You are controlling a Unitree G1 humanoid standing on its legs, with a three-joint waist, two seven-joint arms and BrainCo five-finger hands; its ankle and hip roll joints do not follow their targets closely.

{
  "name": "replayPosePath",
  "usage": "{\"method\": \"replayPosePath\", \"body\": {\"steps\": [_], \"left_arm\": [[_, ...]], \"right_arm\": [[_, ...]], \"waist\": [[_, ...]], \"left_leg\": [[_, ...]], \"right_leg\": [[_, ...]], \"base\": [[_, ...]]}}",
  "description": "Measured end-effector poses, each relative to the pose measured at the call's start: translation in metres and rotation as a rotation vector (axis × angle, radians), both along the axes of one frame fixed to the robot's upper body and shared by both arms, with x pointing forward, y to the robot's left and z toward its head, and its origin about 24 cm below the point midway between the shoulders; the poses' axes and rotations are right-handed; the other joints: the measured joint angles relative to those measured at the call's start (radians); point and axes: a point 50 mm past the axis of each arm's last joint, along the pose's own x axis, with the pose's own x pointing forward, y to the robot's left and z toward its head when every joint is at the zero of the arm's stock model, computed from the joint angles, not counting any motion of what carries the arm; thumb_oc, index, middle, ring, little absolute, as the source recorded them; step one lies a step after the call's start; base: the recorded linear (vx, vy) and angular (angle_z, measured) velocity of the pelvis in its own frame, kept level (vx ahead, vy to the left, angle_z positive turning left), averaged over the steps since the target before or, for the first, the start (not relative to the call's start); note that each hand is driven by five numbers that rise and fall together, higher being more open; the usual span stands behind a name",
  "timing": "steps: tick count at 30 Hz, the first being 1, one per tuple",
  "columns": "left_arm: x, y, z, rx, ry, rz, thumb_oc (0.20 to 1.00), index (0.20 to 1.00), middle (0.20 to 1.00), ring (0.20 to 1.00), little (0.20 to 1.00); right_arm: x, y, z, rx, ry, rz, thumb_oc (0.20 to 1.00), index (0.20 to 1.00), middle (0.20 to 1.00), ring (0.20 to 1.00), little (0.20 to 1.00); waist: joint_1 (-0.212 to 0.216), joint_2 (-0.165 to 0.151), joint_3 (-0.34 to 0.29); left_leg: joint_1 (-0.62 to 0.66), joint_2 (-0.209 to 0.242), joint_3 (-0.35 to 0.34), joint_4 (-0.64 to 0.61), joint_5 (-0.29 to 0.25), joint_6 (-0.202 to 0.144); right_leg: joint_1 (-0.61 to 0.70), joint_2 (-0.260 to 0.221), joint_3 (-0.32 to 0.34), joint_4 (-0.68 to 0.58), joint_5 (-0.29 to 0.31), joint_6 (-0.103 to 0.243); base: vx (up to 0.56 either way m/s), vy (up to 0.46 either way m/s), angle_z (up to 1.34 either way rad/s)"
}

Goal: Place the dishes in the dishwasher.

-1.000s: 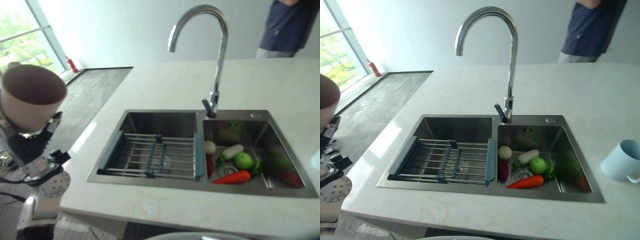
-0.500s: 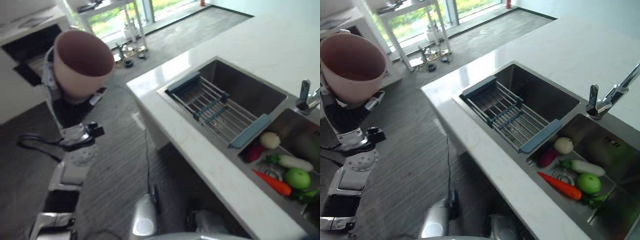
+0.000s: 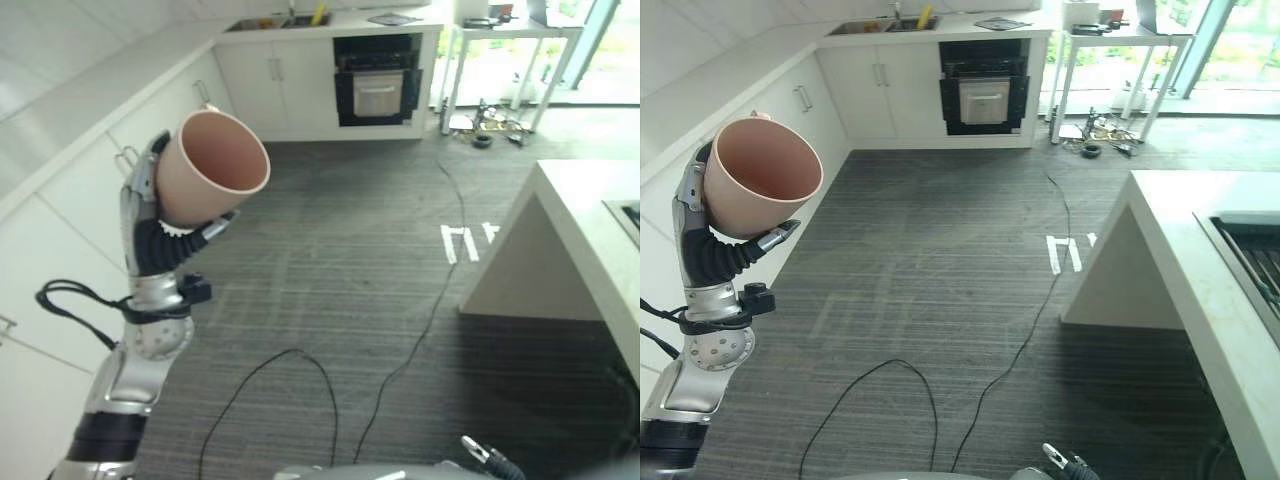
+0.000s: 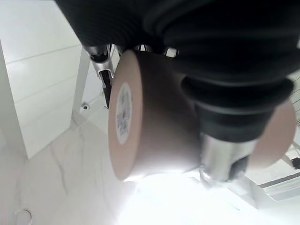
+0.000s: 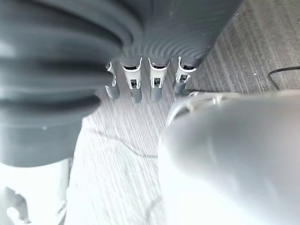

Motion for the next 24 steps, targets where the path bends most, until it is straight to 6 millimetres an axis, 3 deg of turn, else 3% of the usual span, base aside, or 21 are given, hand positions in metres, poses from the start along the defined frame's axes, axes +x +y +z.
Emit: {"method": "replayPosePath", "body": {"steps": [2,5,6,7,9,11,12,16,17,19,22,24], "left_arm": [[-0.002,0.005,-0.001,-0.007,0.016,0.015,0.2,0.2,0.2,0.2,0.2],[-0.001,0.008,-0.006,-0.014,0.078,-0.017,0.2,0.2,0.2,0.2,0.2],[0.001,0.01,-0.01,-0.01,0.116,-0.036,0.2,0.2,0.2,0.2,0.2],[0.002,0.011,-0.013,0.001,0.145,-0.039,0.2,0.2,0.2,0.2,0.2],[0.004,0.009,-0.016,0.01,0.171,-0.057,0.2,0.2,0.2,0.2,0.2],[0.005,0.004,-0.02,0.028,0.205,-0.09,0.2,0.2,0.2,0.2,0.2],[0.006,0.001,-0.022,0.03,0.217,-0.104,0.2,0.2,0.2,0.2,0.2],[0.007,-0.008,-0.026,0.057,0.249,-0.161,0.2,0.2,0.2,0.2,0.2],[0.007,-0.029,-0.015,0.062,0.188,-0.246,0.2,0.2,0.2,0.2,0.2],[0.011,-0.027,-0.019,0.02,0.217,-0.229,0.2,0.2,0.2,0.2,0.2],[0.022,-0.01,-0.048,-0.094,0.36,-0.127,0.2,0.2,0.2,0.2,0.2],[0.023,-0.019,-0.055,-0.123,0.384,-0.157,0.2,0.2,0.2,0.2,0.2]], "right_arm": [[0.0,-0.001,0.0,-0.014,0.003,0.005,1.0,1.0,1.0,1.0,1.0],[-0.004,-0.008,0.002,-0.037,0.006,-0.004,1.0,1.0,1.0,1.0,1.0],[-0.009,-0.01,0.001,-0.016,0.023,-0.002,1.0,1.0,1.0,1.0,1.0],[-0.009,-0.006,0.001,0.019,0.021,0.004,1.0,1.0,1.0,1.0,1.0],[-0.009,0.005,-0.001,0.108,0.005,-0.024,1.0,1.0,1.0,1.0,1.0],[-0.008,0.013,-0.003,0.168,0.007,-0.026,1.0,1.0,1.0,1.0,1.0],[-0.007,0.012,-0.003,0.176,0.01,-0.036,1.0,1.0,1.0,1.0,1.0],[-0.007,0.006,-0.001,0.189,0.009,-0.061,1.0,1.0,1.0,1.0,1.0],[-0.016,-0.005,0.002,0.165,0.023,-0.053,1.0,1.0,1.0,1.0,1.0],[-0.012,-0.007,0.003,0.161,0.016,-0.009,1.0,1.0,1.0,1.0,1.0],[0.01,-0.013,0.009,0.161,-0.054,0.027,1.0,1.0,1.0,1.0,1.0],[-0.001,-0.012,0.006,0.173,-0.026,-0.011,1.0,1.0,1.0,1.0,1.0]], "waist": [[0.011,-0.004,-0.002],[0.01,-0.001,-0.004],[0.003,-0.004,-0.003],[-0.002,-0.007,-0.003],[-0.002,-0.042,-0.007],[0.001,-0.058,-0.01],[0.0,-0.053,-0.009],[-0.033,0.013,-0.021],[-0.066,0.074,-0.035],[-0.067,0.074,-0.035],[-0.077,0.086,-0.039],[-0.095,0.073,-0.039]], "left_leg": [[-0.001,0.002,-0.007,0.0,0.0,0.0],[-0.015,0.007,-0.057,0.011,0.006,0.012],[-0.016,0.013,-0.094,0.007,0.013,0.021],[-0.016,0.02,-0.12,0.007,0.014,0.02],[-0.034,0.021,-0.144,0.016,0.018,0.013],[-0.038,0.019,-0.141,0.014,0.019,0.003],[-0.034,0.025,-0.14,0.014,0.019,-0.004],[-0.009,0.093,-0.136,-0.015,0.043,-0.053],[0.005,0.176,-0.134,-0.03,0.068,-0.094],[0.012,0.172,-0.109,-0.026,0.071,-0.095],[0.038,0.169,-0.105,-0.049,0.072,-0.095],[0.03,0.171,-0.079,-0.057,0.064,-0.084]], "right_leg": [[0.026,0.009,-0.005,-0.036,0.01,0.006],[0.032,-0.006,-0.022,0.027,0.013,0.007],[-0.001,-0.013,0.041,0.115,0.003,0.018],[-0.026,-0.009,0.102,0.157,-0.033,0.065],[-0.014,0.013,0.141,0.084,-0.042,0.08],[0.032,0.02,0.111,-0.041,-0.011,0.052],[0.056,0.035,0.11,-0.087,0.001,0.023],[0.145,0.136,0.094,-0.271,0.082,-0.033],[0.155,0.226,0.11,-0.308,0.081,-0.08],[0.156,0.223,0.11,-0.301,0.095,-0.096],[0.168,0.223,0.138,-0.301,0.094,-0.088],[0.177,0.212,0.103,-0.301,0.089,-0.082]], "base": [[-0.16,0.3,0.28],[-0.06,0.127,0.67],[0.0,-0.074,0.92],[0.04,-0.149,0.87],[0.09,-0.148,0.52],[0.1,-0.112,0.15],[0.12,-0.129,-0.07],[0.11,-0.125,-0.14],[0.1,-0.094,-0.09],[0.08,0.005,-0.13],[0.09,-0.028,-0.19],[0.09,-0.066,0.43]]}}
